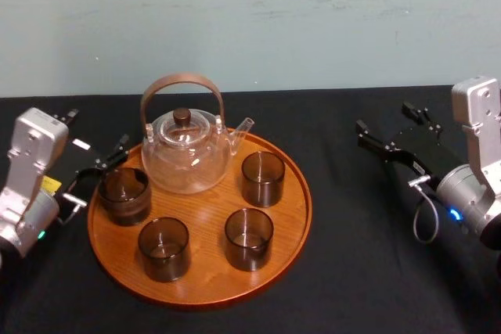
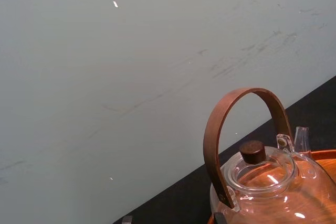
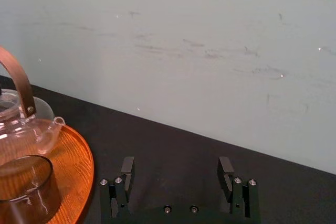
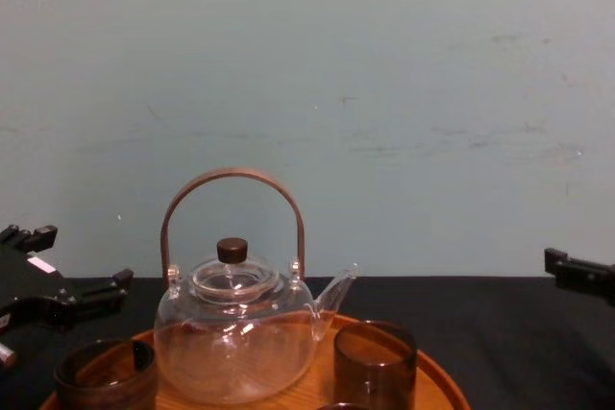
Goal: Pick up the glass from the table and place it on the tray.
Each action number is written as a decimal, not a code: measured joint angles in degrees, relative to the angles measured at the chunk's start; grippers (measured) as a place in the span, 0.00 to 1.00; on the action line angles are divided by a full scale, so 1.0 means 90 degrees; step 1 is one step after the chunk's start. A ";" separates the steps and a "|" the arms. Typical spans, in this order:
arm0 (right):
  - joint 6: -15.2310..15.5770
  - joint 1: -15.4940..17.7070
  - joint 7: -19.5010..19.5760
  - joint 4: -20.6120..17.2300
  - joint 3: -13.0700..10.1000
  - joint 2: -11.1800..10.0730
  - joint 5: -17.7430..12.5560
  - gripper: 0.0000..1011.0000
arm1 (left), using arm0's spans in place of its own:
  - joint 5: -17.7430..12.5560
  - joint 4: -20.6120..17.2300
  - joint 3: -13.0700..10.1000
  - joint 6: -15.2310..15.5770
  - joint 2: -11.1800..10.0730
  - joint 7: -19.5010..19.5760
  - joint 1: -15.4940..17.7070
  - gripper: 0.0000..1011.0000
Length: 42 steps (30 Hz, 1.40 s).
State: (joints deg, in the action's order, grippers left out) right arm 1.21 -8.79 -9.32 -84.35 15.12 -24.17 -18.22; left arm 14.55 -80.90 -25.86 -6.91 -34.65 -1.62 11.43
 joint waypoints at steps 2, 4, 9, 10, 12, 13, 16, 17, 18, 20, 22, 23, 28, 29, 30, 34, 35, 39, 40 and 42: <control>0.0002 -0.0023 0.0005 0.0083 -0.0007 0.0050 0.0053 0.99 | 0.0000 0.0000 0.0000 0.0000 0.0000 0.0000 -0.0001 0.99; 0.0010 -0.0042 -0.0004 0.0151 -0.0015 0.0086 0.0095 0.99 | 0.0000 0.0000 0.0000 0.0000 0.0000 0.0000 0.0000 0.99; 0.0046 -0.0055 -0.0037 0.0229 -0.0045 0.0146 0.0174 0.99 | 0.0000 0.0000 0.0000 0.0000 0.0000 0.0000 0.0000 0.99; 0.0057 -0.0055 -0.0044 0.0234 -0.0053 0.0152 0.0185 0.99 | 0.0000 0.0000 0.0000 0.0000 0.0000 0.0000 0.0000 0.99; 0.0074 -0.0055 -0.0054 0.0242 -0.0062 0.0164 0.0200 0.99 | 0.0000 0.0000 0.0000 0.0000 0.0000 0.0000 0.0000 0.99; 0.0075 -0.0055 -0.0056 0.0242 -0.0062 0.0161 0.0200 0.99 | 0.0000 0.0000 0.0000 0.0000 0.0000 0.0000 0.0000 0.99; 0.0074 -0.0055 -0.0058 0.0241 -0.0059 0.0156 0.0199 0.99 | 0.0000 0.0000 0.0000 0.0000 0.0000 0.0000 0.0000 0.99; 0.0074 -0.0055 -0.0058 0.0240 -0.0058 0.0155 0.0198 0.99 | 0.0000 0.0000 0.0000 0.0000 0.0000 0.0000 0.0000 0.99; 0.0073 -0.0055 -0.0059 0.0237 -0.0056 0.0152 0.0197 0.99 | 0.0000 0.0000 0.0000 0.0000 0.0000 0.0000 0.0000 0.99; 0.0072 -0.0055 -0.0060 0.0235 -0.0054 0.0150 0.0196 0.99 | 0.0000 0.0000 0.0000 0.0000 0.0000 0.0000 0.0000 0.99; 0.0071 -0.0055 -0.0062 0.0231 -0.0051 0.0147 0.0195 0.99 | 0.0000 0.0000 0.0000 0.0000 0.0000 0.0000 0.0000 0.99; 0.0070 -0.0054 -0.0062 0.0230 -0.0051 0.0145 0.0194 0.99 | 0.0000 0.0000 0.0000 0.0000 0.0000 0.0000 0.0000 0.99; 0.0068 -0.0054 -0.0067 0.0222 -0.0047 0.0140 0.0187 0.99 | 0.0000 0.0000 0.0000 0.0000 0.0000 0.0000 0.0000 0.99; 0.0068 -0.0053 -0.0067 0.0222 -0.0047 0.0139 0.0186 0.99 | 0.0000 0.0000 0.0000 0.0000 0.0000 0.0000 0.0000 0.99; 0.0067 -0.0054 -0.0068 0.0221 -0.0046 0.0139 0.0184 0.99 | 0.0000 0.0000 0.0000 0.0000 0.0000 0.0000 0.0000 0.99; 0.0065 -0.0053 -0.0069 0.0218 -0.0043 0.0136 0.0176 0.99 | 0.0000 0.0000 0.0000 0.0000 0.0000 0.0000 0.0000 0.99; 0.0064 -0.0053 -0.0069 0.0217 -0.0042 0.0136 0.0175 0.99 | 0.0000 0.0000 0.0000 0.0000 0.0000 0.0000 0.0000 0.99; 0.0062 -0.0053 -0.0069 0.0214 -0.0040 0.0134 0.0172 0.99 | 0.0000 0.0000 0.0000 0.0000 0.0000 0.0000 0.0000 0.99; 0.0061 -0.0054 -0.0069 0.0213 -0.0040 0.0133 0.0171 0.99 | 0.0000 0.0000 0.0000 0.0000 0.0000 0.0000 0.0000 0.99; 0.0060 -0.0053 -0.0069 0.0212 -0.0039 0.0133 0.0170 0.99 | 0.0000 0.0000 0.0000 0.0000 0.0000 0.0000 0.0000 0.99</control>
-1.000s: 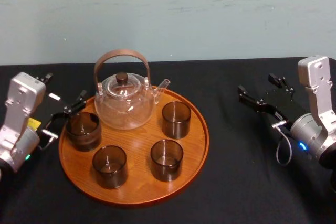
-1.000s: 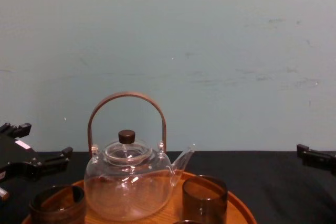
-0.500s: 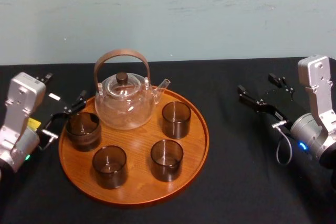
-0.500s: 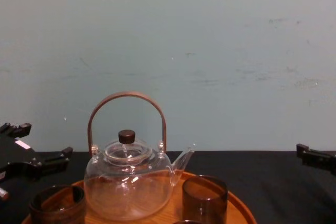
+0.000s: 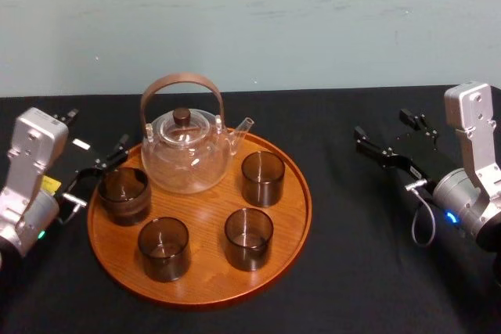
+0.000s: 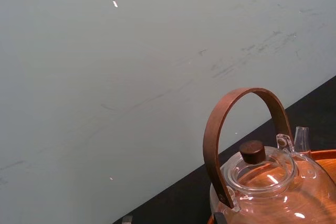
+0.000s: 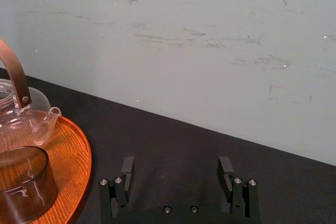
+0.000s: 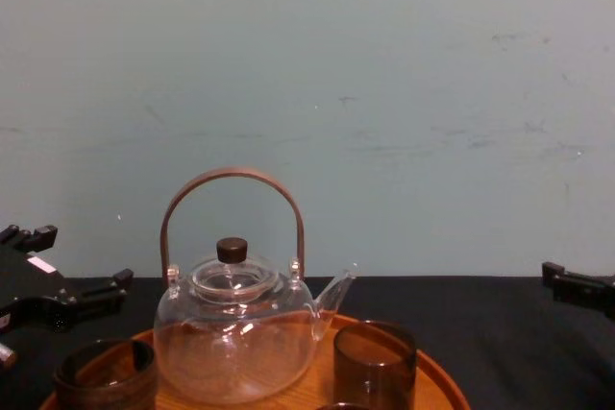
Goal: Pick up the glass from the table and place it on the tray.
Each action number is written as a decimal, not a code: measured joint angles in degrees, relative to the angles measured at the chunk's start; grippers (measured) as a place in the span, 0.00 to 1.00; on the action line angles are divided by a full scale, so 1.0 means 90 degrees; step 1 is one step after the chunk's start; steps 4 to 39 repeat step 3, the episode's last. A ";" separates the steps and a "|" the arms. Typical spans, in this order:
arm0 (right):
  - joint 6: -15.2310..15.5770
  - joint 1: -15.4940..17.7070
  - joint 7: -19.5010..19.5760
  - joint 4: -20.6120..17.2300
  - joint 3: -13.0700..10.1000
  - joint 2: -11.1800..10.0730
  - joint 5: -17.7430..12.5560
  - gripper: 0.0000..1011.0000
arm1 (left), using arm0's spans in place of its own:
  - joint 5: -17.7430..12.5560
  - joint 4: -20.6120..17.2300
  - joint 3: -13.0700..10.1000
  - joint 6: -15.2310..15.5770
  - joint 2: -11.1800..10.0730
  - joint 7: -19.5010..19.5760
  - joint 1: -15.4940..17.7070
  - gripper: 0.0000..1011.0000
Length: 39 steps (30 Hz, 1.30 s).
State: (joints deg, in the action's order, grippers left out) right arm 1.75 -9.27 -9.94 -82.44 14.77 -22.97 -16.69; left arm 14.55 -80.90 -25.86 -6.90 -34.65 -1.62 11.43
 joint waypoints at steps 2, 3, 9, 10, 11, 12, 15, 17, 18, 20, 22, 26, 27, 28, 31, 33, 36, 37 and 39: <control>0.0000 0.0000 0.0000 -0.0001 0.0000 -0.0001 -0.0002 0.99 | 0.0000 0.0000 0.0000 0.0000 0.0000 0.0000 0.0000 0.99; 0.0000 0.0000 0.0000 -0.0001 0.0000 -0.0002 -0.0002 0.99 | 0.0000 0.0000 0.0000 0.0000 0.0000 0.0000 0.0000 0.99; 0.0000 0.0000 0.0000 -0.0001 0.0000 -0.0002 -0.0002 0.99 | 0.0000 0.0000 0.0000 0.0000 0.0000 0.0000 0.0000 0.99; 0.0000 0.0000 0.0000 -0.0001 0.0000 -0.0002 -0.0002 0.99 | 0.0000 0.0000 0.0000 0.0000 0.0000 0.0000 0.0000 0.99; 0.0000 0.0000 0.0000 -0.0001 0.0000 -0.0002 -0.0002 0.99 | 0.0000 0.0000 0.0000 0.0000 0.0000 0.0000 0.0000 0.99; 0.0000 0.0000 0.0000 -0.0001 0.0000 -0.0002 -0.0002 0.99 | 0.0000 0.0000 0.0000 0.0000 0.0000 0.0000 0.0000 0.99; 0.0000 0.0000 0.0000 -0.0001 0.0000 -0.0002 -0.0002 0.99 | 0.0000 0.0000 0.0000 0.0000 0.0000 0.0000 0.0000 0.99; 0.0000 0.0000 0.0000 -0.0001 0.0000 -0.0002 -0.0002 0.99 | 0.0000 0.0000 0.0000 0.0000 0.0000 0.0000 0.0000 0.99; 0.0000 0.0000 0.0000 -0.0001 0.0000 -0.0002 -0.0002 0.99 | 0.0000 0.0000 0.0000 0.0000 0.0000 0.0000 0.0000 0.99; 0.0000 0.0000 0.0000 -0.0001 0.0000 -0.0002 -0.0002 0.99 | 0.0000 0.0000 0.0000 0.0000 0.0000 0.0000 0.0000 0.99; 0.0000 0.0000 0.0000 -0.0001 0.0000 -0.0002 -0.0002 0.99 | 0.0000 0.0000 0.0000 0.0000 0.0000 0.0000 0.0000 0.99; 0.0000 0.0000 0.0000 -0.0001 0.0000 -0.0002 -0.0002 0.99 | 0.0000 0.0000 0.0000 0.0000 0.0000 0.0000 0.0000 0.99; 0.0000 0.0000 0.0000 -0.0001 0.0000 -0.0002 -0.0002 0.99 | 0.0000 0.0000 0.0000 0.0000 0.0000 0.0000 0.0000 0.99; 0.0000 0.0000 0.0000 -0.0001 0.0000 -0.0002 -0.0002 0.99 | 0.0000 0.0000 0.0000 0.0000 0.0000 0.0000 0.0000 0.99; 0.0000 0.0000 0.0000 -0.0001 0.0000 -0.0002 -0.0002 0.99 | 0.0000 0.0000 0.0000 0.0000 0.0000 0.0000 0.0000 0.99; 0.0000 0.0000 0.0000 -0.0001 0.0000 -0.0002 -0.0002 0.99 | 0.0000 0.0000 0.0000 0.0000 0.0000 0.0000 0.0000 0.99; 0.0000 0.0000 0.0000 -0.0001 0.0000 -0.0002 -0.0002 0.99 | 0.0000 0.0000 0.0000 0.0000 0.0000 0.0000 0.0000 0.99; 0.0000 0.0000 0.0000 -0.0001 0.0000 -0.0002 -0.0002 0.99 | 0.0000 0.0000 0.0000 0.0000 0.0000 0.0000 0.0000 0.99; 0.0000 0.0000 0.0000 -0.0001 0.0000 -0.0002 -0.0002 0.99 | 0.0000 0.0000 0.0000 0.0000 0.0000 0.0000 0.0000 0.99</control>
